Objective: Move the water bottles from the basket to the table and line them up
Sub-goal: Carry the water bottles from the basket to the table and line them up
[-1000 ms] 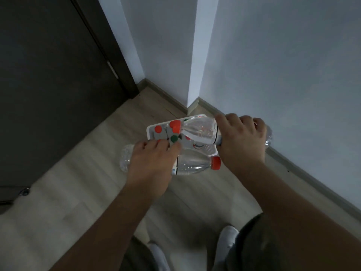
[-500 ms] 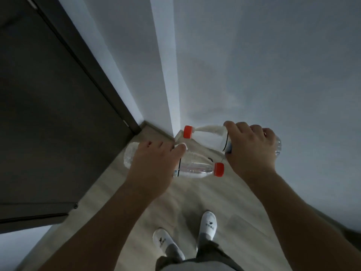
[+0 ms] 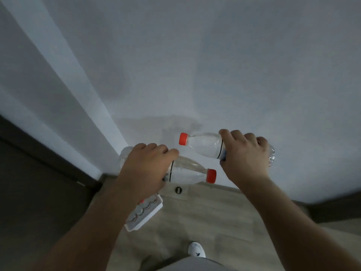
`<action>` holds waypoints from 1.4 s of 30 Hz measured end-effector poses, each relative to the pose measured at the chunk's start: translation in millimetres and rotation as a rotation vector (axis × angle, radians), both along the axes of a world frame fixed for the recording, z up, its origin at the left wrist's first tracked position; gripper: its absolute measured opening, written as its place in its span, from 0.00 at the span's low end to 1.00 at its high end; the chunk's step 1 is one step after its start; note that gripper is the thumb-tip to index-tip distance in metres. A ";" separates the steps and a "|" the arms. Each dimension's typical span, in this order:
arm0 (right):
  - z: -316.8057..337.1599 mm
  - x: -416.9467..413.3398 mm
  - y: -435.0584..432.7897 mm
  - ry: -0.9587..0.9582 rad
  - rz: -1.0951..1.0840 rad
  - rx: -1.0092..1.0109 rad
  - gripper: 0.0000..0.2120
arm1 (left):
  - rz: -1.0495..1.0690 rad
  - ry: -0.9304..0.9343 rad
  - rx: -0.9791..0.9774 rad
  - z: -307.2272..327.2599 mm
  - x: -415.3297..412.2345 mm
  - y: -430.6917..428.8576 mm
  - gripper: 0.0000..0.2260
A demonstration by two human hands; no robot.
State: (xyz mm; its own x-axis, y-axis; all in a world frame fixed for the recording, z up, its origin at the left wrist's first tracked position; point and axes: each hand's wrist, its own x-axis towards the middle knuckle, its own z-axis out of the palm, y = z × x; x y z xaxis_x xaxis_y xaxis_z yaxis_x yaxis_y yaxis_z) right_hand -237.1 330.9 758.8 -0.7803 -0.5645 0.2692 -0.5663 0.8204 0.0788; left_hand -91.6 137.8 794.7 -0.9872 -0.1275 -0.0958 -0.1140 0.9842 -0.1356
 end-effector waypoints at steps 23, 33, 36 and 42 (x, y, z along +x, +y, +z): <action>41.9 120.3 129.7 -0.121 -1.154 -0.076 0.30 | -1.178 0.022 0.100 12.3 -150.9 133.5 0.26; 38.9 248.1 210.7 -0.107 -1.660 -0.094 0.30 | -1.655 0.041 0.083 2.5 -102.5 294.5 0.27; 33.1 278.5 241.4 -0.071 -1.755 -0.096 0.29 | -1.761 0.054 0.106 0.5 -80.8 345.9 0.24; 22.8 318.5 331.5 -0.042 -1.866 -0.144 0.30 | -1.863 0.091 0.138 -2.6 -52.0 453.0 0.21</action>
State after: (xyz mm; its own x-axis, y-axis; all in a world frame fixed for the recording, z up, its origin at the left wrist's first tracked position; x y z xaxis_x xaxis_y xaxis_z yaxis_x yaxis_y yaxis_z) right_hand 81.4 662.4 781.6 -0.2919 0.9358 0.1978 0.9526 0.3029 -0.0271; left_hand -143.6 590.8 792.1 0.1673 0.9849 0.0440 0.9806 -0.1616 -0.1105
